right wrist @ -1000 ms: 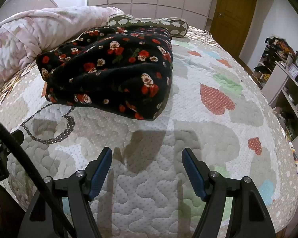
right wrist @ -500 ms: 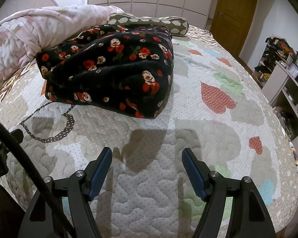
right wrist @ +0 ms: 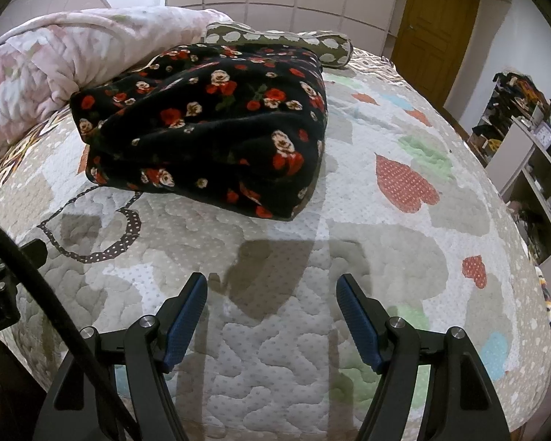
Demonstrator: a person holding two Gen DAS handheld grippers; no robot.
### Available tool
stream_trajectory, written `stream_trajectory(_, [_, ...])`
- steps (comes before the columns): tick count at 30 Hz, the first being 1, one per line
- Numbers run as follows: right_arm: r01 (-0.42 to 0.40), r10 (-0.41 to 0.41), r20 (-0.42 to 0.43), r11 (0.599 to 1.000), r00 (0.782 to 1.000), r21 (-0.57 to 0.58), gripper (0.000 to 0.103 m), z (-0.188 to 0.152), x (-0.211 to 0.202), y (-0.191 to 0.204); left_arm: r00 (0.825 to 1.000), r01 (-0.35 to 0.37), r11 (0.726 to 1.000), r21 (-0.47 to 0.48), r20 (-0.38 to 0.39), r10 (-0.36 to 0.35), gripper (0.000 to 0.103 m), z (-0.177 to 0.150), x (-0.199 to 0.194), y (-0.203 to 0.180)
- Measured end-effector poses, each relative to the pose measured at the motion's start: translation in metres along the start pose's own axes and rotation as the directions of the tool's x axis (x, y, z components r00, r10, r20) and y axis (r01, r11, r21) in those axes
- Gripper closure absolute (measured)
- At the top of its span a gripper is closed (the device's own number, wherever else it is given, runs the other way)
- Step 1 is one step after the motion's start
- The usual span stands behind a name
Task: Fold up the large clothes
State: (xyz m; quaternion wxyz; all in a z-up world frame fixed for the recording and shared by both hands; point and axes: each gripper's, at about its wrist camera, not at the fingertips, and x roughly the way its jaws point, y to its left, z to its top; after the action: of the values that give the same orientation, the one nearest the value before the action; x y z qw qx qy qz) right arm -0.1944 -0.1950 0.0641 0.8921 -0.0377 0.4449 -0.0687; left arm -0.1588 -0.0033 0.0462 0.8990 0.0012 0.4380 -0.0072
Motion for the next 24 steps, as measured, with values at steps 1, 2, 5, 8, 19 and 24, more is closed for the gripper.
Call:
stream_trajectory(1, [0.000,0.000,0.001,1.000,1.000,-0.004,0.026,0.000,0.000,0.001,1.000,0.001,1.000,0.000,-0.002,-0.001,0.000,0.000,0.000,0.000])
stream_trajectory(2, [-0.001,0.001,0.002,1.000,1.000,-0.008,0.026,0.000,0.000,0.002,1.000,0.002,1.000,0.000,-0.003,-0.002,0.000,0.000,0.001,0.000])
stream_trajectory(5, [-0.001,0.001,0.003,1.000,1.000,-0.013,0.026,0.002,0.000,0.002,1.000,0.001,1.000,0.000,-0.005,-0.001,0.000,0.000,0.001,-0.001])
stream_trajectory(8, [-0.001,0.001,0.006,1.000,1.000,-0.016,0.026,0.004,-0.001,0.002,1.000,0.001,1.000,0.001,-0.004,-0.001,0.000,-0.001,0.001,0.000])
stream_trajectory(19, [-0.006,0.006,0.014,1.000,1.000,-0.031,0.026,0.009,-0.003,0.005,1.000,0.006,1.000,0.005,-0.009,-0.006,0.000,-0.001,0.002,-0.002])
stream_trajectory(24, [-0.002,0.003,0.015,0.999,1.000,-0.034,0.026,0.011,-0.003,0.005,1.000,0.023,1.000,0.005,-0.011,-0.023,0.000,0.000,0.002,-0.002])
